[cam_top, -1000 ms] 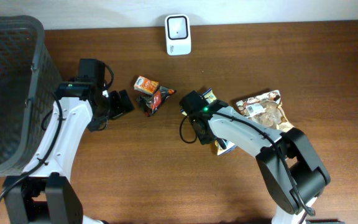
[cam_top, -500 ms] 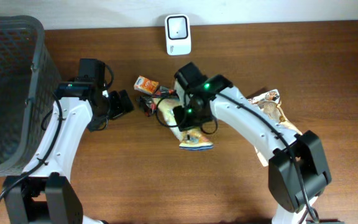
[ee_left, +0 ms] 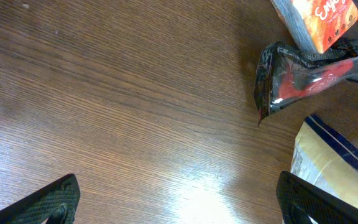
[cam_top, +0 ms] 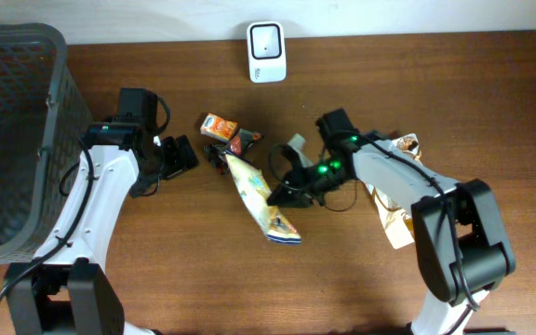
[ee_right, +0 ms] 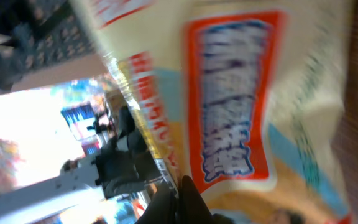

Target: Scan the item barcode

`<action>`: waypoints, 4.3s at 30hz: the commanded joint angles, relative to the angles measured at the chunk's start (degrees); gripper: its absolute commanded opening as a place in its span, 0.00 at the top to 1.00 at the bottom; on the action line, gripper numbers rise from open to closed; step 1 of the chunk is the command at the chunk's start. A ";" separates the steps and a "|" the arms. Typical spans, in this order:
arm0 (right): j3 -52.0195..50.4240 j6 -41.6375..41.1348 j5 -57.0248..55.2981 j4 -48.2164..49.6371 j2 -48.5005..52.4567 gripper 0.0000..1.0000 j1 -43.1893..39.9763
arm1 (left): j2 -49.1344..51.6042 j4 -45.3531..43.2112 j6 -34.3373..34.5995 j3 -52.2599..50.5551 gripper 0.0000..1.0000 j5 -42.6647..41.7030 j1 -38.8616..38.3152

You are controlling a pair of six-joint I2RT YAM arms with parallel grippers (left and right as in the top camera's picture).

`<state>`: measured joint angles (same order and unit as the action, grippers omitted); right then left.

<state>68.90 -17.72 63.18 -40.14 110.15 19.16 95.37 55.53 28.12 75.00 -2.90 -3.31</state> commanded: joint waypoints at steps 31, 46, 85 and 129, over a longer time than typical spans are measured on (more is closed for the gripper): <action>10.19 2.78 -1.49 -7.93 -0.61 0.96 -1.09 | 10.62 -5.84 -23.67 0.04 0.01 -41.03 -0.74; 11.15 3.98 -28.92 -14.93 -0.63 0.04 -5.38 | 21.46 -10.78 -24.06 0.04 0.00 -42.91 -12.74; 11.15 3.78 -50.38 -19.41 -0.24 0.01 -6.16 | 26.64 26.91 -0.28 34.29 1.00 35.41 -16.17; -3.69 -12.94 -17.68 14.99 -0.07 0.96 -5.66 | 26.64 23.04 1.14 26.01 1.00 4.87 -21.64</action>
<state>69.14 -22.57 35.62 -31.11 110.10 13.37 121.80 78.43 32.27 98.06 8.60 -26.04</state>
